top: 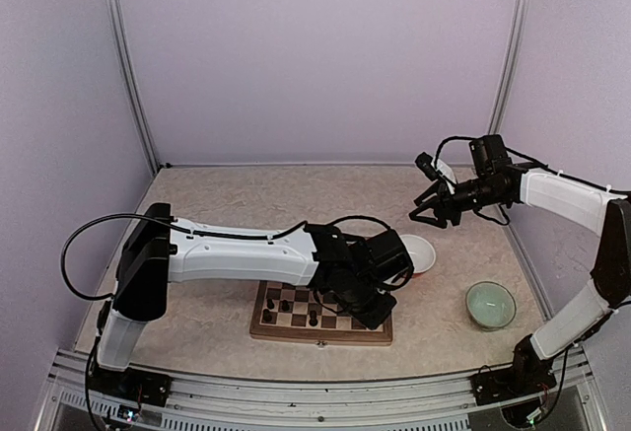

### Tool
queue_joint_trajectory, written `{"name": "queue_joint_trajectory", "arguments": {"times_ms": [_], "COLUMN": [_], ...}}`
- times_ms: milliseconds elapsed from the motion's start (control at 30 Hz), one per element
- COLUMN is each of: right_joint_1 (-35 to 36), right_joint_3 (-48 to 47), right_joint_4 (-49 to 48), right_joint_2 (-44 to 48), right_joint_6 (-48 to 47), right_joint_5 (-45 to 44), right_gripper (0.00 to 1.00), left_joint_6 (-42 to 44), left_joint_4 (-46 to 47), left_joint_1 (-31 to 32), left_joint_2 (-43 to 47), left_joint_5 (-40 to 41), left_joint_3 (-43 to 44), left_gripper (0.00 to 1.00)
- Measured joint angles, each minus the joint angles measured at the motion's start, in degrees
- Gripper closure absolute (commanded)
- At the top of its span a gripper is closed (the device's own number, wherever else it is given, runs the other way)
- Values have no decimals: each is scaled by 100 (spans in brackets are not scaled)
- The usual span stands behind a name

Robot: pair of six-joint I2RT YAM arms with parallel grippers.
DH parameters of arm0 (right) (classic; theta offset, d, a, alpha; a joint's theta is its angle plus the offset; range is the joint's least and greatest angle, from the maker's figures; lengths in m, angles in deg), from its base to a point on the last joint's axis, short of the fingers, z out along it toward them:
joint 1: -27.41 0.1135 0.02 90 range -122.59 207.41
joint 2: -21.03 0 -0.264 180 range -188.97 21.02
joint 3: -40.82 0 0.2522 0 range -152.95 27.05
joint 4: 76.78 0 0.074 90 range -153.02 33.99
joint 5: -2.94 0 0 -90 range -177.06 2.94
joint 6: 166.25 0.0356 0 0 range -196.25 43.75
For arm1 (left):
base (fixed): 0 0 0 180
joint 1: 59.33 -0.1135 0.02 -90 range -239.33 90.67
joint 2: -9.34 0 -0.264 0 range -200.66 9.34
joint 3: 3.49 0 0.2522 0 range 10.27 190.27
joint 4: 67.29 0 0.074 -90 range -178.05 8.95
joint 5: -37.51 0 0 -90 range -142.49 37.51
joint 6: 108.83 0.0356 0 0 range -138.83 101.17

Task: Set up the chess pieces on the board
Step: Place the rook at a8, then pick up the pawn from the chessboard.

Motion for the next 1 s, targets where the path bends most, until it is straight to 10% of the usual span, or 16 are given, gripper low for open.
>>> {"name": "queue_joint_trajectory", "arguments": {"times_ms": [533, 1000], "right_joint_1": [1069, 2608], "right_joint_3": [-81, -328], "right_joint_4": [-11, 341], "right_joint_2": [-496, -1478], "right_joint_6": [26, 179], "right_joint_5": [-636, -1982], "right_gripper": [59, 52], "left_joint_6": [-286, -605], "left_joint_4": [1467, 2356], "left_joint_1": [-1473, -1606], "left_joint_2": [2876, 3008], "left_joint_5": [514, 531], "left_joint_3": [-2769, -3473], "left_gripper": [52, 52]}}
